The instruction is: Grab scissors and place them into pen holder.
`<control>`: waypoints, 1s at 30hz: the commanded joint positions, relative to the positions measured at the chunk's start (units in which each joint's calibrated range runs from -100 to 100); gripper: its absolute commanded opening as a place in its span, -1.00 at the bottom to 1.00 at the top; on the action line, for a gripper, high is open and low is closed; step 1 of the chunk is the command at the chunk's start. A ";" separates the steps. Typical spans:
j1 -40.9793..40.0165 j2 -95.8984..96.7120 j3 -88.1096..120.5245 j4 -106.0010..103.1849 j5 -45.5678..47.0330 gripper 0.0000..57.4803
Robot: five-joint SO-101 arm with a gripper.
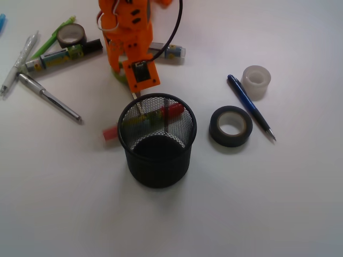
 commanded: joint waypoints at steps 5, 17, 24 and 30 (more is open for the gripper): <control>0.20 1.41 2.16 -3.98 0.10 -0.70; 1.92 -0.20 0.71 -3.19 2.30 -0.99; 9.17 -19.41 -9.62 16.41 3.61 -0.99; 12.91 -37.09 -16.14 23.32 2.44 -0.99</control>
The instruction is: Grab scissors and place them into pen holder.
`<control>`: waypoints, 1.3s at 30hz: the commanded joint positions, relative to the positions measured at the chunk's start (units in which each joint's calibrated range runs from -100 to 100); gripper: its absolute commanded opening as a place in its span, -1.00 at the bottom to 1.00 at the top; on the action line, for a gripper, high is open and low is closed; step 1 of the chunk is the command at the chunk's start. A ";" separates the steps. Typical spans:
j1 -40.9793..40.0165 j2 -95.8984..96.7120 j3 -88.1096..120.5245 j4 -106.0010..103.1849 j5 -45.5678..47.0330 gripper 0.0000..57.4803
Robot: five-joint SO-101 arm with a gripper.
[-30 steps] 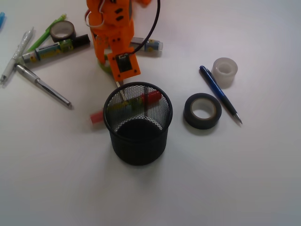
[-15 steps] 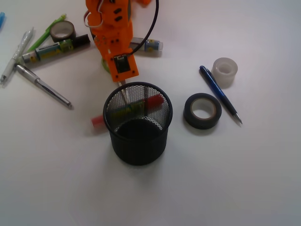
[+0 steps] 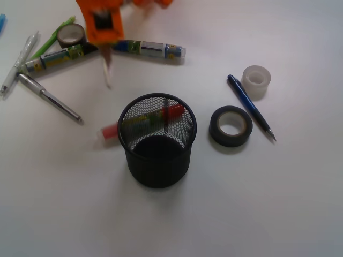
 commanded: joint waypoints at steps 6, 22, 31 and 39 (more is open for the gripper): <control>-10.44 -19.20 -8.08 -11.06 -6.98 -0.99; -27.11 3.33 12.85 -99.42 -19.15 -0.99; -23.82 17.44 11.76 -109.49 -19.98 -0.99; -21.28 17.78 23.90 -118.85 -23.05 -0.99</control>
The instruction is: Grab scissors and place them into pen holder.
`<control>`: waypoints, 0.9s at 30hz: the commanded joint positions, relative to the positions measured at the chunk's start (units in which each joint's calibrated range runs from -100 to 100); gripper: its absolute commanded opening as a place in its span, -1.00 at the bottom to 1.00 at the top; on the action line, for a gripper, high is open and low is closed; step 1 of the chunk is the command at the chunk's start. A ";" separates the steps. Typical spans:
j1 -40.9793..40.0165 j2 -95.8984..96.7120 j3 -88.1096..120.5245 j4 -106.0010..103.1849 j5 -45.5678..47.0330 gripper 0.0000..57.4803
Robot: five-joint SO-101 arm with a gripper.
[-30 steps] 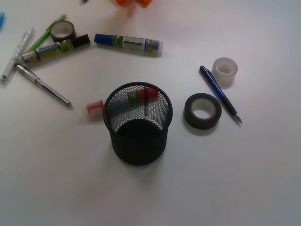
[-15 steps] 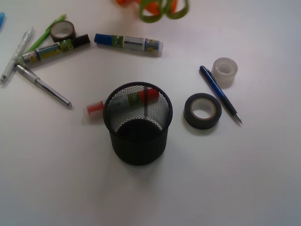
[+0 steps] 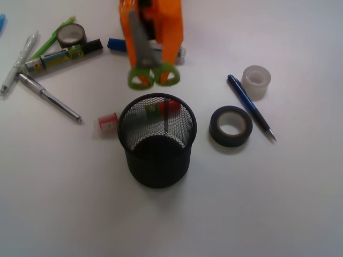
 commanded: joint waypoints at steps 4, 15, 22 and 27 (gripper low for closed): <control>0.02 0.34 1.08 -2.81 -0.59 -0.99; -0.43 3.57 0.26 6.55 -0.54 -0.99; -2.74 11.13 -4.81 5.50 -0.54 -0.50; -3.72 11.56 -6.08 5.50 -0.29 0.04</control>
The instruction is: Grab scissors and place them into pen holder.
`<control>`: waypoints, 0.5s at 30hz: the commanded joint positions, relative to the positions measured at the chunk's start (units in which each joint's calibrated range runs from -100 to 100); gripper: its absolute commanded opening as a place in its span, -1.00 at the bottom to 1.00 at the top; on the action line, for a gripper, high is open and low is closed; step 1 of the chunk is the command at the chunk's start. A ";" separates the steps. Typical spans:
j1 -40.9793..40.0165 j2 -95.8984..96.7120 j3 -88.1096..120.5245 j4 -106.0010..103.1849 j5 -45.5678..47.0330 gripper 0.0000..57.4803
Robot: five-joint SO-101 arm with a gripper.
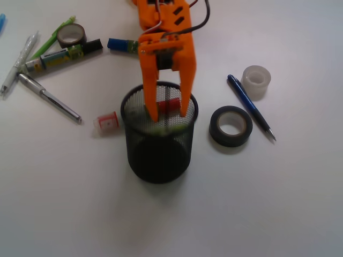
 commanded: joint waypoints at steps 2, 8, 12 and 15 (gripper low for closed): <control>-0.09 -0.12 -2.76 -0.02 2.10 0.04; -0.46 -2.24 -14.35 17.65 9.28 0.04; 0.73 -9.13 -35.46 52.47 20.46 0.05; 2.75 -9.81 -50.86 71.28 25.84 0.04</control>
